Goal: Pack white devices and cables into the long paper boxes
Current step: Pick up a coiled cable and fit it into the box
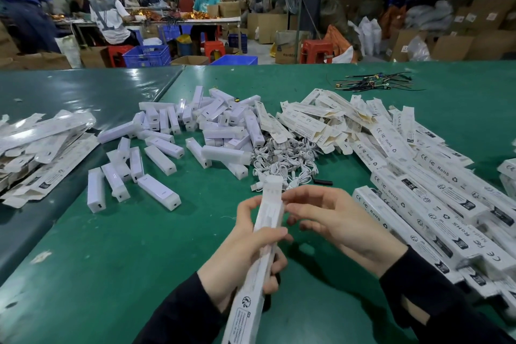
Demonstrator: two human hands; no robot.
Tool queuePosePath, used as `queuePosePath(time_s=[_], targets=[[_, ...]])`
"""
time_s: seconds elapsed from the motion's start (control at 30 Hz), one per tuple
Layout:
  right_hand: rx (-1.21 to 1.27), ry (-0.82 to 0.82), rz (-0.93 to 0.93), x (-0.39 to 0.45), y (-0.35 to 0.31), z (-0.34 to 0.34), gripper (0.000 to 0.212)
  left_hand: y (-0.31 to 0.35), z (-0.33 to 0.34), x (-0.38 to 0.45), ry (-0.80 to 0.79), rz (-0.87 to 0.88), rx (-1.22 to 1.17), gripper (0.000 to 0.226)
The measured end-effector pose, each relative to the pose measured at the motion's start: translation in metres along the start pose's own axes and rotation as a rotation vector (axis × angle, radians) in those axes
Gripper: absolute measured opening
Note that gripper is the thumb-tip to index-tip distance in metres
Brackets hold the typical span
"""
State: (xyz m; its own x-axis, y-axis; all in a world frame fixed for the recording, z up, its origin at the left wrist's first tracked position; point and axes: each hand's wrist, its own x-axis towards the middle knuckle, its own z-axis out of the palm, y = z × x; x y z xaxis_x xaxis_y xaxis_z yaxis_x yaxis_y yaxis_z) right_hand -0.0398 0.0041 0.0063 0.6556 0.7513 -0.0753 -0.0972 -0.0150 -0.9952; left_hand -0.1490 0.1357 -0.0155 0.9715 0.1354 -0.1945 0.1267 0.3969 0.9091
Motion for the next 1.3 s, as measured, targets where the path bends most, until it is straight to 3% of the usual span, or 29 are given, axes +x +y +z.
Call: queuePosePath(time_s=[0.07,0.13,0.2,0.33,0.4,0.57,0.77,0.9,1.07,1.3], targets=[[0.02,0.003,-0.035,-0.001,0.0,0.004,0.022,0.0,0.0,0.002,0.041,0.027,-0.057,0.062],[0.015,-0.003,-0.057,-0.002,0.001,0.009,0.032,0.001,0.002,0.0,0.011,0.055,-0.061,0.039],[-0.031,0.003,-0.079,-0.003,0.004,0.012,0.028,0.0,0.004,-0.003,-0.013,0.1,0.011,0.031],[-0.034,0.044,-0.114,-0.001,0.005,0.011,0.024,-0.003,0.006,-0.003,0.063,0.244,0.168,0.046],[0.088,0.075,-0.115,0.0,0.004,0.009,0.03,-0.003,0.006,-0.005,0.057,0.292,0.189,0.048],[0.334,0.041,0.011,0.001,0.001,0.005,0.014,-0.001,0.003,-0.008,-0.019,0.3,0.222,0.065],[0.3,0.068,0.004,0.001,-0.001,0.011,0.014,-0.004,0.005,-0.008,0.129,0.403,0.466,0.061],[0.397,0.115,0.041,0.005,-0.001,0.006,0.02,0.001,0.007,-0.005,0.095,0.358,0.371,0.044],[0.435,-0.062,0.055,0.002,-0.005,0.003,0.04,0.005,0.006,-0.009,-0.055,0.262,0.278,0.061],[0.421,-0.046,0.13,0.003,-0.003,0.006,0.041,0.0,0.006,-0.007,0.038,0.306,0.348,0.051]])
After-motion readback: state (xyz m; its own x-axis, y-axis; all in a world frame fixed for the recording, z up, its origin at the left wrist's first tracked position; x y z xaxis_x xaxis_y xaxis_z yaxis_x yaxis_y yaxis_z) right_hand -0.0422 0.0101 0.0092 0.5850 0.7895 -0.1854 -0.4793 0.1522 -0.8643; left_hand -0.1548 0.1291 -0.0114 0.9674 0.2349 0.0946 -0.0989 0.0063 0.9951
